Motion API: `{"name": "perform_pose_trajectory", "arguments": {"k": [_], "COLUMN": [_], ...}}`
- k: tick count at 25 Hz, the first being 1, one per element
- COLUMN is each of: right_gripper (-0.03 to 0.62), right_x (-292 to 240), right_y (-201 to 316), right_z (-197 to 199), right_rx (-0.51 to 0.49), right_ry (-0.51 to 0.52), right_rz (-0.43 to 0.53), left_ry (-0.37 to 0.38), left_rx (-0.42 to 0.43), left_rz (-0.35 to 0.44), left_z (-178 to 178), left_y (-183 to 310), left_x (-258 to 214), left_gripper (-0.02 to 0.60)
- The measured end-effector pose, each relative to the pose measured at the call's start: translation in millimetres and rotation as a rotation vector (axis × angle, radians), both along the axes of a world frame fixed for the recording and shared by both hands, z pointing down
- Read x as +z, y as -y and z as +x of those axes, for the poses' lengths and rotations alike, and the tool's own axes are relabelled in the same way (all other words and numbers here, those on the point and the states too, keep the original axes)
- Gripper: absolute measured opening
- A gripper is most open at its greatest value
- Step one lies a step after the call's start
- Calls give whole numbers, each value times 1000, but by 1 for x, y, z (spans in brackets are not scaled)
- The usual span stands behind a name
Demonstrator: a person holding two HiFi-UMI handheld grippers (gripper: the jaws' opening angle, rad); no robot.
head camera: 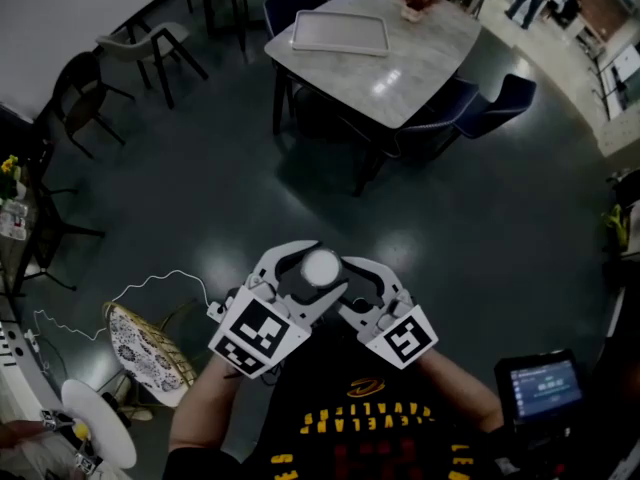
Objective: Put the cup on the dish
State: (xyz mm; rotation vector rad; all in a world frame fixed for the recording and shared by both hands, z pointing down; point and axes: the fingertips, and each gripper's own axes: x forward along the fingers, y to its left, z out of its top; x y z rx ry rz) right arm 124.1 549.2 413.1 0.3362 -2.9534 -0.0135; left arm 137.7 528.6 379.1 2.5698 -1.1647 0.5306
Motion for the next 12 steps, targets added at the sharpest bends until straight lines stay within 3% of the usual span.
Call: {"name": "perform_pose_trajectory", "arguments": {"k": [12], "right_gripper": [196], "right_x": [15], "right_y": [68], "right_z": [-10], "right_rx": [-47], "right_ry": [43], "right_rz": [-21], "left_ry": [31], "left_rx": [-87], "left_rz": [-42], "left_z": [-9], "left_y": [71], "left_x": [17], "left_gripper": [262]}}
